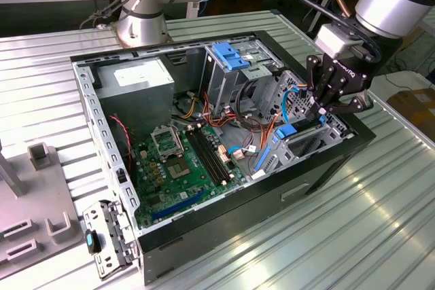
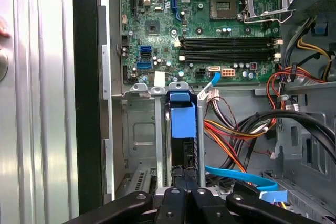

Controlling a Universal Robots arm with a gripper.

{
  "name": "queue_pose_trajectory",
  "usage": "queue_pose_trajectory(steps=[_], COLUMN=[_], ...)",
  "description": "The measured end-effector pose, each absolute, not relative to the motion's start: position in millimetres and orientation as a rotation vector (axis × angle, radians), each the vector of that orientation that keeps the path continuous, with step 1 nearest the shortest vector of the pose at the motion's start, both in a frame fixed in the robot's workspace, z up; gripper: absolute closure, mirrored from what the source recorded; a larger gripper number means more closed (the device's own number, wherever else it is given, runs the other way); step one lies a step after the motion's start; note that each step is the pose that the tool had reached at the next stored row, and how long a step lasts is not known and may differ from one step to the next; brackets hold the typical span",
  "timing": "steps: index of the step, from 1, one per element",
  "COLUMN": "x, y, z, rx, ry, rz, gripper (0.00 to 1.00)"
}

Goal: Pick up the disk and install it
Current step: 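Insert the first disk wire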

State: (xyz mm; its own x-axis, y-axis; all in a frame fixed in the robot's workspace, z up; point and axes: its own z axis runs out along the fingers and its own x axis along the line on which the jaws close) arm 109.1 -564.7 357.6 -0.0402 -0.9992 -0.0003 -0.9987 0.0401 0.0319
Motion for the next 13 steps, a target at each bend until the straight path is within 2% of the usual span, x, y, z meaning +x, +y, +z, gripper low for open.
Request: queue_pose_trajectory(steps=[13], x=[131], y=[-561], z=[363], rx=[2.253], ry=[-2.156], rz=[-0.035], gripper=[0.89])
